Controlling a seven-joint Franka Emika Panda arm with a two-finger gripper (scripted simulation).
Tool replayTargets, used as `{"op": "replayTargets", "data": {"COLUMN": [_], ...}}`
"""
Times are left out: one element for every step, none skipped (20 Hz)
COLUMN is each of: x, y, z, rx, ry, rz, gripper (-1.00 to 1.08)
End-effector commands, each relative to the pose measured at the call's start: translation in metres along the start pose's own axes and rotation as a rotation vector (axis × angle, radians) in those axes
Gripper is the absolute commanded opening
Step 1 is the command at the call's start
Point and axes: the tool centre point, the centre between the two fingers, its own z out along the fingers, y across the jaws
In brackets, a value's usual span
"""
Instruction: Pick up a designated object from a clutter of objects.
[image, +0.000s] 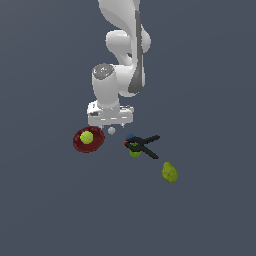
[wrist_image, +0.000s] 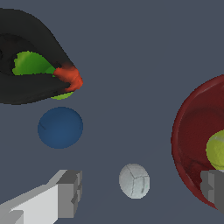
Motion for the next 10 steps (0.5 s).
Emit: {"op": "replayTargets", "data": {"x": [-0.014,-0.019,-0.024,-0.028,-0.032,-0.036,-0.039,-0.041,-0.044,-0.046], "y": [0.004,0.005,0.006,0.007,0.008,0.009,0.009,0.01,0.01,0.01], "z": [0.013,0.018,0.022,0.025,0.028,0.031,0.033,0.035,0.037,0.038], "rx": [-0.003,-0.004,-0.005,-0.006,-0.007,-0.008,-0.008,-0.009,-0.009,-0.009], "ry": [-0.002,-0.003,-0.004,-0.005,-0.006,-0.007,-0.008,-0.008,-0.009,-0.009], "rz": [-0.007,-0.009,-0.011,-0.013,-0.015,-0.017,-0.018,-0.019,-0.02,-0.021], "gripper": [1.0,1.0,1.0,1.0,1.0,1.0,1.0,1.0,1.0,1.0]}}
